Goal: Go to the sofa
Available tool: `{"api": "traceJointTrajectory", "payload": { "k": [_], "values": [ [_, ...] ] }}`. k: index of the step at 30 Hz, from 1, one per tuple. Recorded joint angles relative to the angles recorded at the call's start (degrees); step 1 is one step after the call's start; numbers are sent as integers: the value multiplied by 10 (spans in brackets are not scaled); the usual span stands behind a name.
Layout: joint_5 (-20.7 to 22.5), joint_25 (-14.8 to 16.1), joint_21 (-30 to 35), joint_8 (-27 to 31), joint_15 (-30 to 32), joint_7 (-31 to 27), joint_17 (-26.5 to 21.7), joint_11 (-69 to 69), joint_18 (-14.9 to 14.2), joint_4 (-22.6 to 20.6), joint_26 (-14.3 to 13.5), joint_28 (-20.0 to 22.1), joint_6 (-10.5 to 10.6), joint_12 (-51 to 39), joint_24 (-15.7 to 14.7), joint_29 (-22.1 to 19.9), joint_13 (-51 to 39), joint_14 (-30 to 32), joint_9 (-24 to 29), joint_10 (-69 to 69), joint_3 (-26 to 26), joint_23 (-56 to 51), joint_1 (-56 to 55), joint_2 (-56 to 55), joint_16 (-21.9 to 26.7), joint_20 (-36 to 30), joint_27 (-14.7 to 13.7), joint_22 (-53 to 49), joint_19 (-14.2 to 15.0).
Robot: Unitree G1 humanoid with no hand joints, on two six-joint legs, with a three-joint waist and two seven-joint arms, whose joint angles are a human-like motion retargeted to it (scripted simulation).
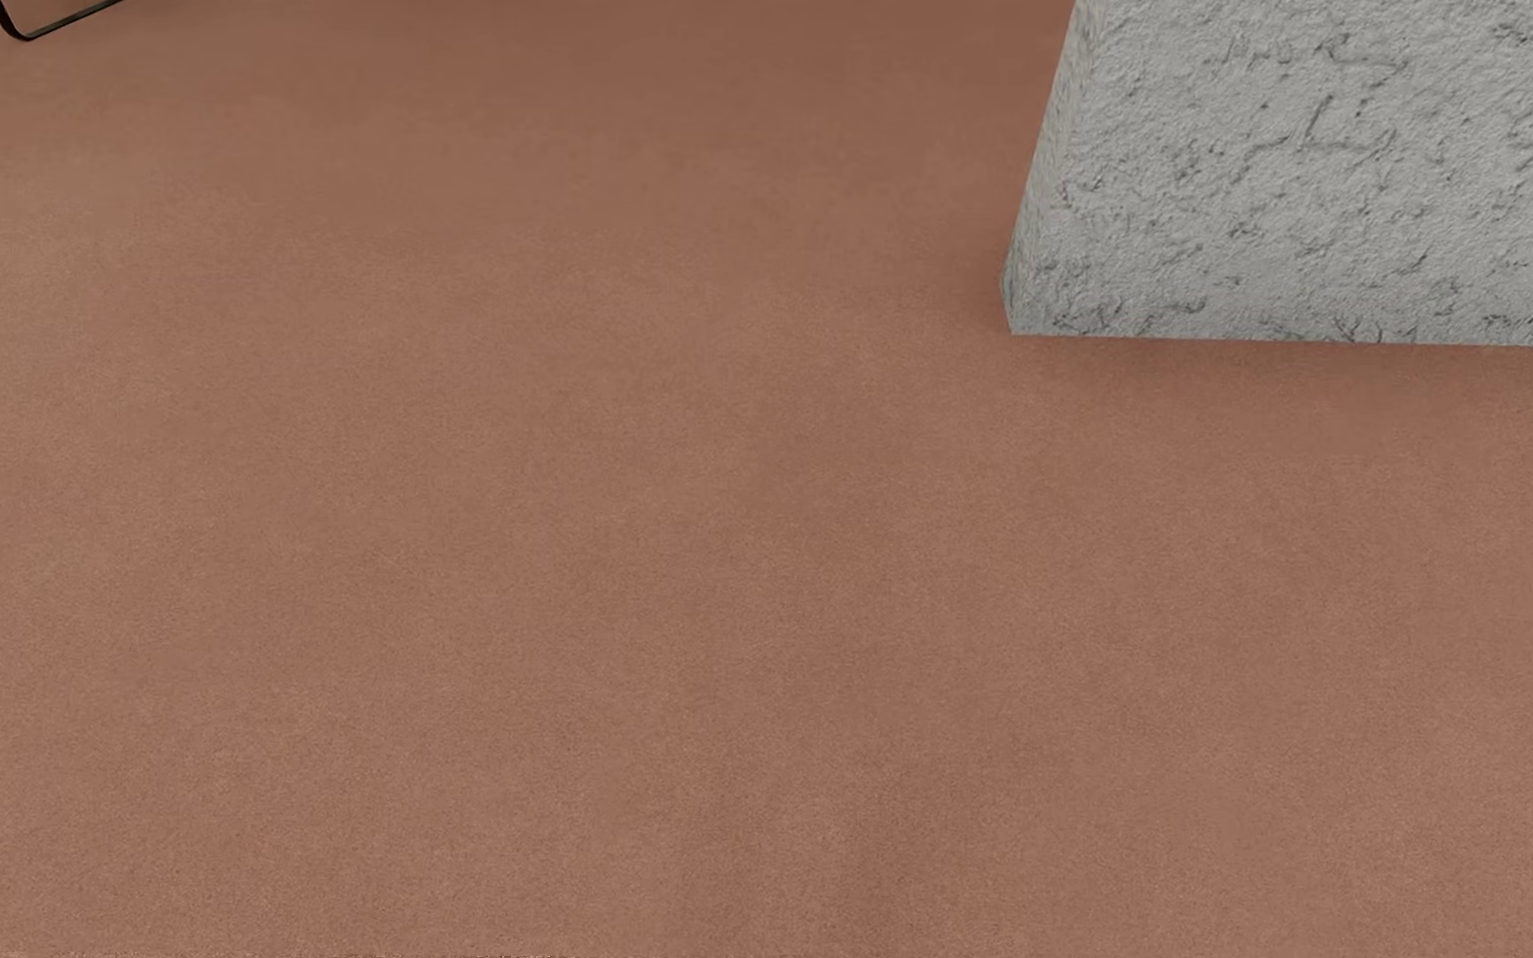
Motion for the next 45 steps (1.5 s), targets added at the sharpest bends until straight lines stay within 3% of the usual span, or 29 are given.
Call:
{"api": "traceJointTrajectory", "payload": {
  "k": [3, 5, 8, 10, 11, 12, 13, 14, 15, 16, 17, 19, 20, 22, 24, 25, 26, 27, 28, 30, 32, 33, 35, 36, 38, 41, 43, 44, 45],
  "values": [
    [-21, 0, 0, 0, -34, 0, -19, -8, 0, -7, 0, 0, -13, 22, 0, 0, -10, -1, 15, 83, 50, -34, -86, 39, 2, -7, 0, 5, 0],
    [-32, 0, -16, 0, -61, 0, -12, -16, 0, -3, 0, 0, -28, 33, 0, 0, -33, 29, 17, 38, 82, -22, -144, 57, 12, -15, 0, 18, 0],
    [-35, 0, -22, 0, -127, 0, -11, -25, 0, 5, 0, 0, -27, 44, 0, 0, -56, 82, 31, -34, 94, -23, -196, 134, 12, -12, 0, 59, 0],
    [-38, 0, -18, 0, -141, 0, -11, -28, 0, 5, 0, 0, -28, 47, 0, 0, -69, 85, 36, -64, 109, -8, -215, 177, 13, -6, 0, 79, 0],
    [-37, 0, -9, 0, -130, 0, -11, -36, 0, 19, 0, 0, -29, 46, 0, 0, -71, 78, 33, -47, 127, 3, -222, 194, 14, -9, 0, 84, 0],
    [-51, 0, 16, 0, -116, 0, -21, -29, 0, 4, 0, 0, -34, 46, 0, 0, -62, 77, 28, -27, 136, -14, -231, 204, 15, -14, 0, 89, 0],
    [-67, 0, -14, 0, -83, 0, -6, -10, 0, -2, 0, 0, -41, 47, 0, 0, -52, 59, 20, 16, 151, 12, -247, 196, 13, -11, 0, 94, 0],
    [-77, 0, 22, 0, -29, 0, -6, 21, 0, -9, 0, 0, -52, 53, 0, 0, -44, 40, 20, 45, 156, 20, -230, 201, 21, -15, 0, 85, 0],
    [-85, 0, 22, 0, 67, 0, -8, 77, 0, -18, 0, 0, -51, 43, 0, 0, -25, 18, 16, 62, 153, 18, -212, 185, 15, -27, 0, 100, 0],
    [-87, 0, 29, 0, 163, 0, -10, 181, 0, -16, 0, 0, -44, 42, 0, 0, -11, -5, 6, 68, 141, 24, -192, 131, 12, -25, 0, 101, 0],
    [-104, 0, 32, 0, 219, 0, -5, 305, 0, -37, 0, 0, -48, 36, 0, 0, -5, -25, 26, 60, 131, 27, -145, 78, 12, -13, 0, 88, 0],
    [-97, 0, 35, 0, 202, 0, -13, 497, 0, -55, 0, 0, -37, 21, 0, 0, 16, -47, 43, 19, 62, 23, -55, -38, 9, -20, 0, 66, 0],
    [-85, 0, 22, 0, 200, 0, -9, 513, 0, -50, 0, 0, -27, 17, 0, 0, 29, -50, 41, -11, 30, 29, -9, -101, 10, -17, 0, 44, 0],
    [-73, 0, -18, 0, 255, 0, -12, 374, 0, -49, 0, 0, -12, 5, 0, 0, 57, -41, 50, -86, -49, 6, 95, -182, 9, -7, 0, 7, 0],
    [-63, 0, 3, 0, 289, 0, -23, 156, 0, -43, 0, 0, -7, -18, 0, 0, 70, -40, 48, -147, -90, 3, 180, -236, 27, -8, 0, -29, 0],
    [-63, 0, -5, 0, 215, 0, -21, 62, 0, -43, 0, 0, -7, -28, 0, 0, 75, -50, 44, -167, -108, 4, 217, -254, 34, -4, 0, -44, 0],
    [-66, 0, 2, 0, 86, 0, -24, 5, 0, -42, 0, 0, -9, -41, 0, 0, 82, -61, 36, -174, -118, -2, 246, -268, 41, -3, 0, -56, 0],
    [-67, 0, 5, 0, 5, 0, -21, 3, 0, -37, 0, 0, -6, -52, 0, 0, 86, -71, 30, -170, -128, 10, 265, -282, 43, 3, 0, -56, 0],
    [-69, 0, 14, 0, 47, 0, -24, 4, 0, -36, 0, 0, -5, -56, 0, 0, 88, -70, 34, -162, -148, 9, 281, -290, 42, 14, 0, -52, 0],
    [-52, 0, 20, 0, 296, 0, -23, 86, 0, -12, 0, 0, 18, -45, 0, 0, 90, 17, 25, -107, -159, 19, 288, -332, 28, 35, 0, -36, 0],
    [-16, 0, 31, 0, 312, 0, -20, 141, 0, 13, 0, 0, 31, -23, 0, 0, 77, 218, 23, 87, -126, 41, 221, -292, 16, 22, 0, -3, 0],
    [3, 0, 19, 0, 289, 0, -21, 141, 0, 27, 0, 0, 36, -18, 0, 0, 73, 215, 22, 213, -106, 28, 150, -260, 19, -1, 0, 4, 0],
    [7, 0, 3, 0, 207, 0, -18, 92, 0, 27, 0, 0, 23, -7, 0, 0, 43, 69, 44, 335, -46, 27, 50, -134, 18, -16, 0, 8, 0],
    [3, 0, -10, 0, 164, 0, -20, 72, 0, 17, 0, 0, 10, 1, 0, 0, 26, 27, 43, 326, -11, 16, -6, -86, 18, -18, 0, 9, 0],
    [-12, 0, -5, 0, 68, 0, -40, 19, 0, 16, 0, 0, -7, 28, 0, 0, -3, 11, 46, 193, 55, -33, -71, 26, 26, -22, 0, -2, 0],
    [-29, 0, -59, 0, -56, 0, -50, -21, 0, 20, 0, 0, -16, 42, 0, 0, -55, 93, 26, -104, 96, -54, -132, 140, 25, -12, 0, 21, 0],
    [-37, 0, -78, 0, -46, 0, -56, -14, 0, 22, 0, 0, -19, 44, 0, 0, -73, 99, 14, -168, 112, -69, -152, 174, 23, -16, 0, 40, 0],
    [-54, 0, -82, 0, -15, 0, -56, 9, 0, 9, 0, 0, -28, 48, 0, 0, -66, 78, 18, -126, 123, -80, -158, 196, 23, -11, 0, 46, 0],
    [-68, 0, -95, 0, 37, 0, -50, 50, 0, -2, 0, 0, -33, 50, 0, 0, -49, 98, 13, -84, 133, -83, -149, 210, 24, -25, 0, 62, 0]
  ]
}}
